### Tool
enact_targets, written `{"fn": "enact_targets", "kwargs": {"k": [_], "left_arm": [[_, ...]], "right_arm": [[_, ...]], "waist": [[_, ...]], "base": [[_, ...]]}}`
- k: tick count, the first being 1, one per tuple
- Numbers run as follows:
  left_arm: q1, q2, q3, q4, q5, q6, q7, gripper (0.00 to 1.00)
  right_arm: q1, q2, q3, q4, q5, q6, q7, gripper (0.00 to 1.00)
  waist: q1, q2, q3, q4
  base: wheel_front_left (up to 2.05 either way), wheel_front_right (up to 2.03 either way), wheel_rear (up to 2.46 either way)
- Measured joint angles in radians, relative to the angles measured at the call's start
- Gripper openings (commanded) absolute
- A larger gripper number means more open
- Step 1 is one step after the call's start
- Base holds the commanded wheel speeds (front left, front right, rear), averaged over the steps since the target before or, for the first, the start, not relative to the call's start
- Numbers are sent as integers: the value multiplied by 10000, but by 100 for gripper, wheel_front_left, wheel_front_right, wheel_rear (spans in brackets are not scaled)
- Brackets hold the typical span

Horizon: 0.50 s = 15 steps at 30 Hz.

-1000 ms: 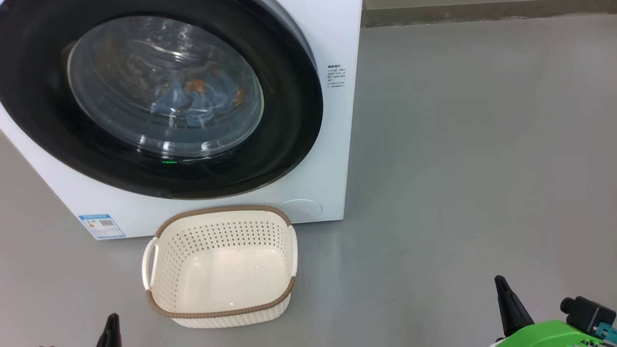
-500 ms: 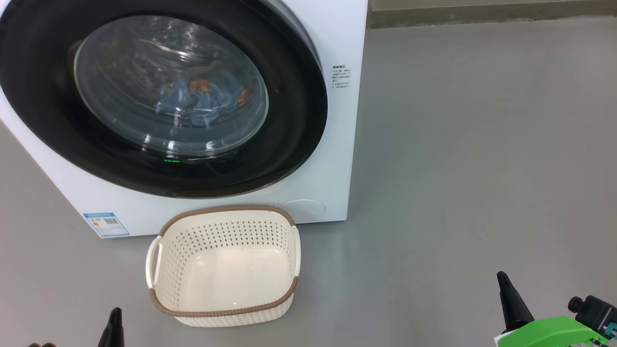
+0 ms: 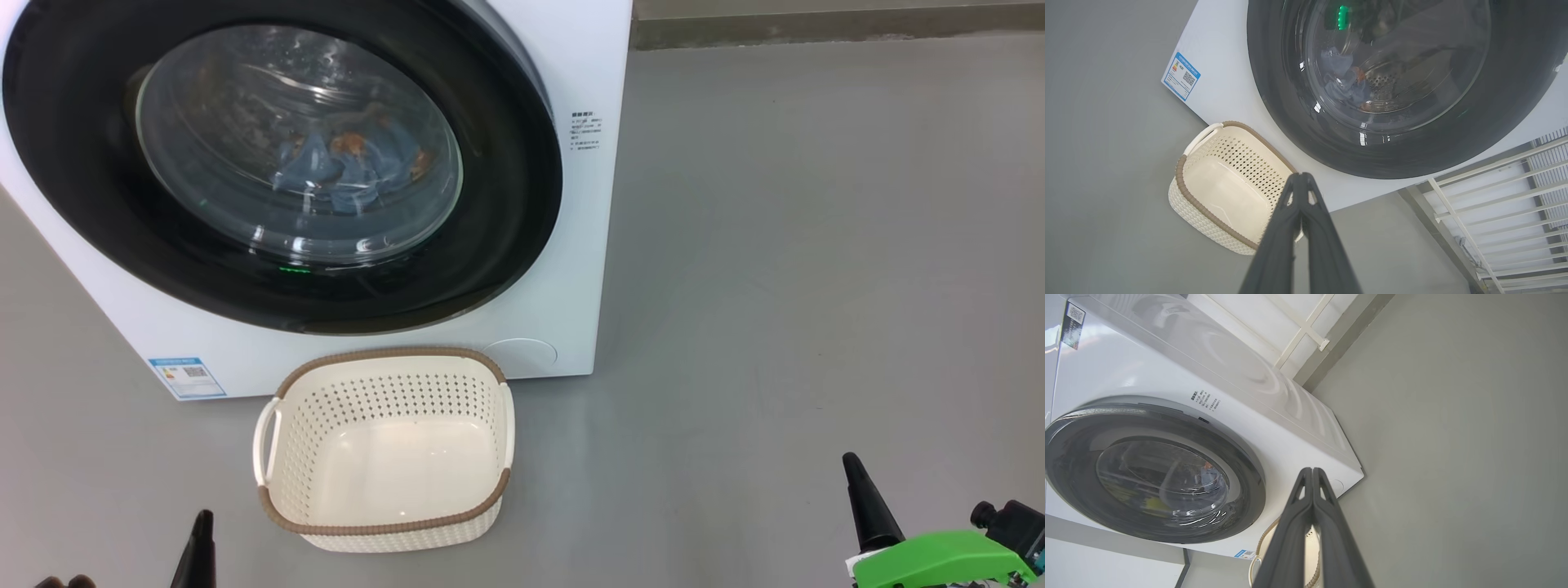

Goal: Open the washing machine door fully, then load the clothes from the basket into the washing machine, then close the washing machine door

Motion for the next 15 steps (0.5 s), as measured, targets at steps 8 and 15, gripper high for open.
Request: {"fn": "enact_targets", "kwargs": {"k": [8, 15], "left_arm": [[-44, -52, 40, -50, -802, 0, 245, 0], [-114, -88, 79, -79, -1469, 0, 456, 0]], "right_arm": [[-3, 73, -79, -113, 909, -2, 242, 0], [-8, 107, -155, -221, 1639, -2, 447, 0]], "waist": [[0, 0, -12, 62], [0, 0, -22, 116]], "base": [[0, 0, 0], [0, 0, 0]]}}
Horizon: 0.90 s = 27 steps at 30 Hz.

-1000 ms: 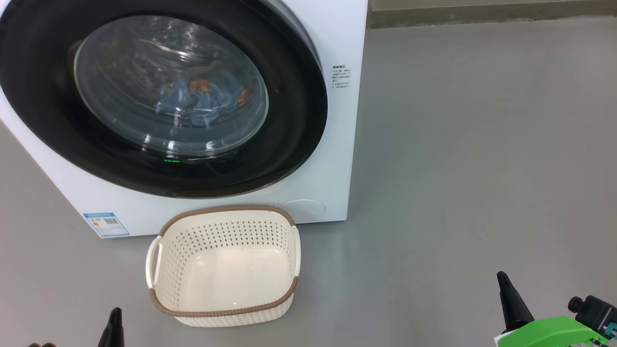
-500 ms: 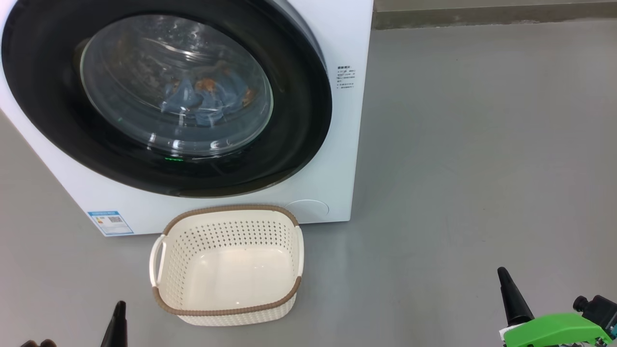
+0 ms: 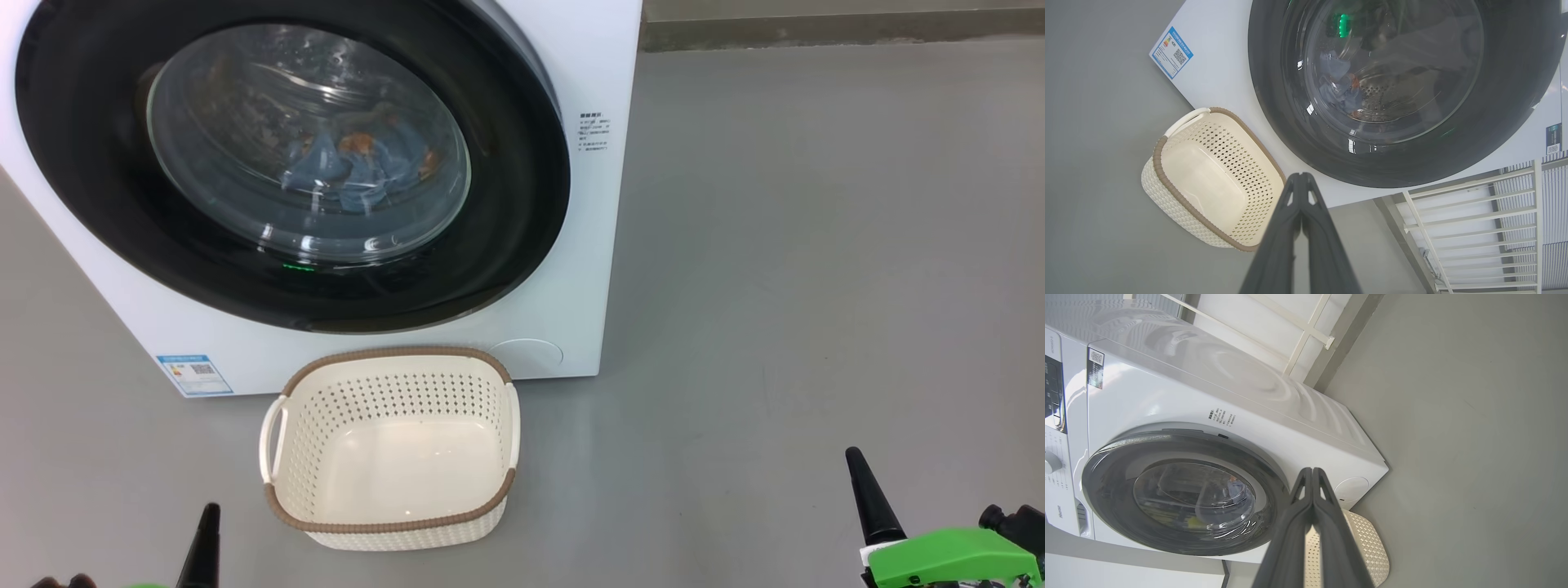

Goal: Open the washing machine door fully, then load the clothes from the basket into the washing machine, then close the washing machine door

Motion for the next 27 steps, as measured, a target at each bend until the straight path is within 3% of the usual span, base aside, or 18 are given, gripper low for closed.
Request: {"fn": "enact_targets", "kwargs": {"k": [27], "left_arm": [[-343, -221, 130, -134, -2506, 0, 744, 0]], "right_arm": [[-30, 96, -159, -401, 2629, -2, 752, 0]], "waist": [[0, 0, -39, 202]], "base": [[0, 0, 0]]}}
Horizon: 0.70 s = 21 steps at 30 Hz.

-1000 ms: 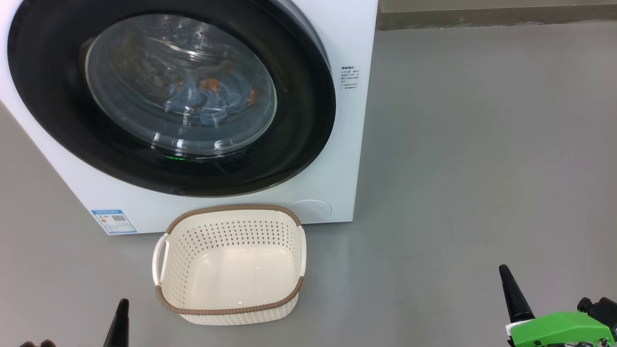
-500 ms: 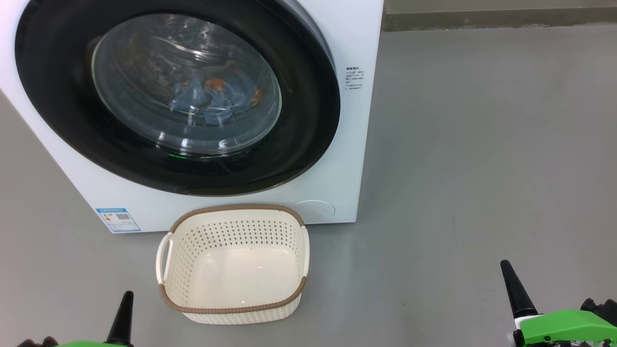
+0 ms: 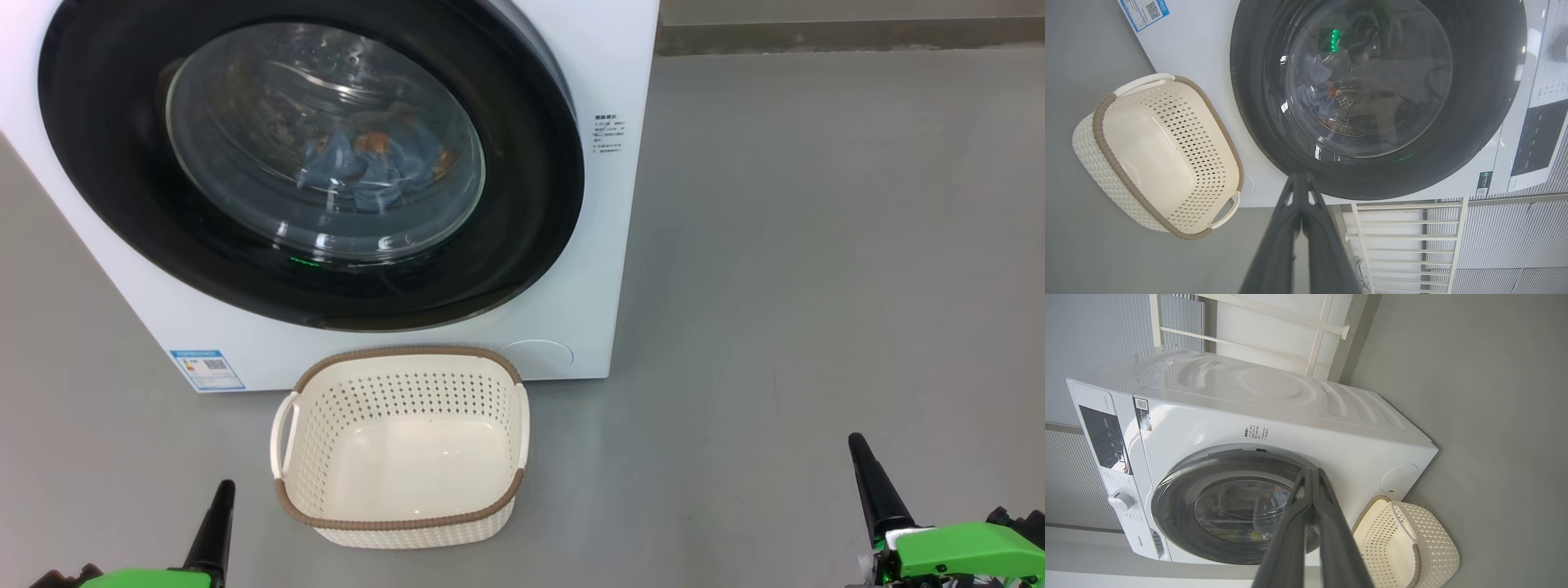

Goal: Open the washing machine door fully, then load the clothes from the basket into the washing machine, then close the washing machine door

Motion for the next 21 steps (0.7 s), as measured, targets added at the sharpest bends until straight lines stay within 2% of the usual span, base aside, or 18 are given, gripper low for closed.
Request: {"fn": "enact_targets", "kwargs": {"k": [21], "left_arm": [[-216, -157, 82, -94, -1933, 0, 543, 0]], "right_arm": [[-106, 111, -184, -311, 2063, -2, 533, 0]], "waist": [[0, 0, -29, 152]], "base": [[0, 0, 0]]}}
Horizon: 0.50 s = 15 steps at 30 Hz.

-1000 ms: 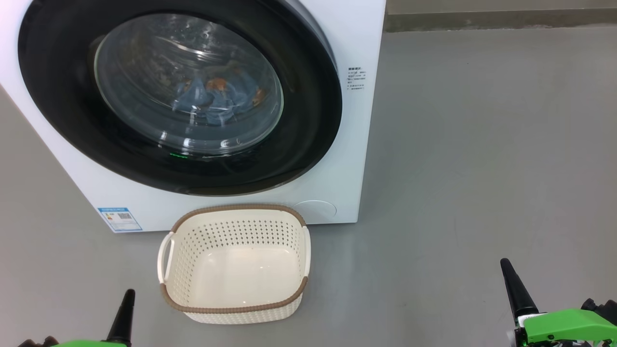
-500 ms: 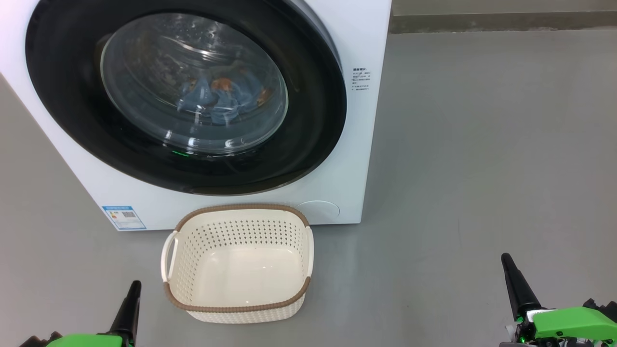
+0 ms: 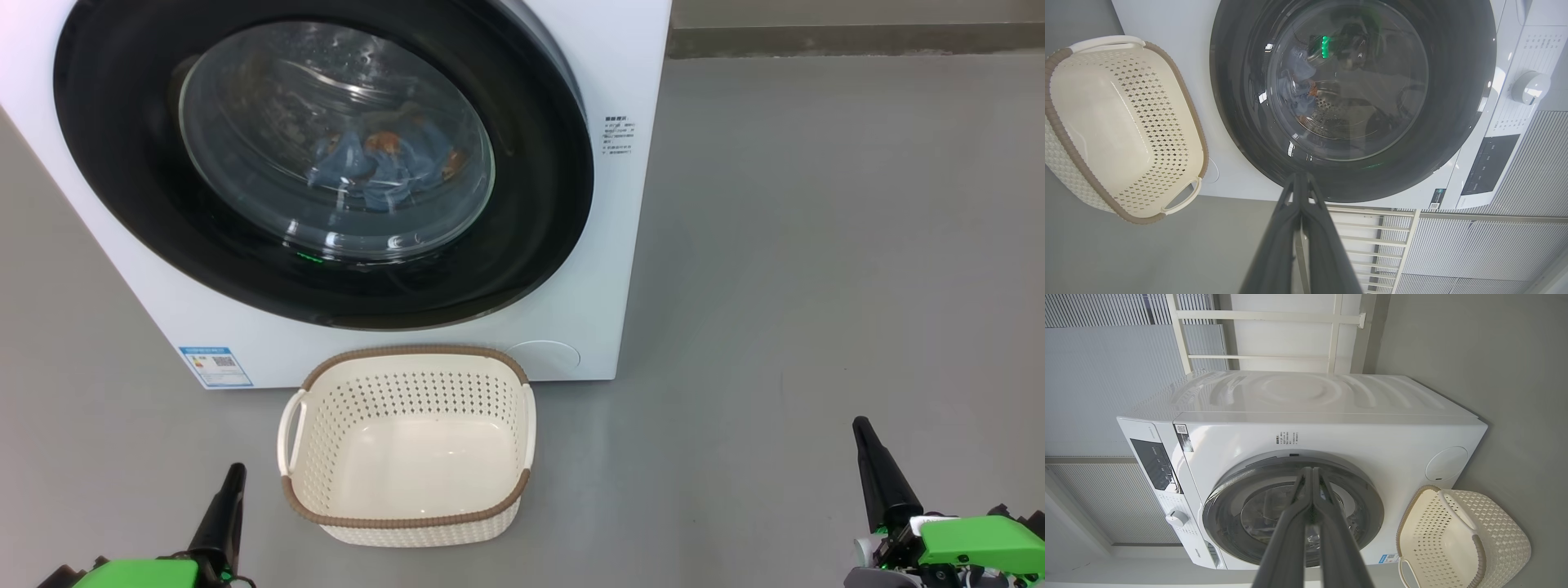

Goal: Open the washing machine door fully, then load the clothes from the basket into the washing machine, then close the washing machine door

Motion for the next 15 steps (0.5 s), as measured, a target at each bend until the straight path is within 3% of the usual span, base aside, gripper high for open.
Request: {"fn": "enact_targets", "kwargs": {"k": [15], "left_arm": [[-2, -4, 6, -4, 0, 0, 0, 0]], "right_arm": [[-13, 8, -4, -10, 105, -23, 0, 0]], "waist": [[-1, 0, 0, 0]], "base": [[0, 0, 0]]}}
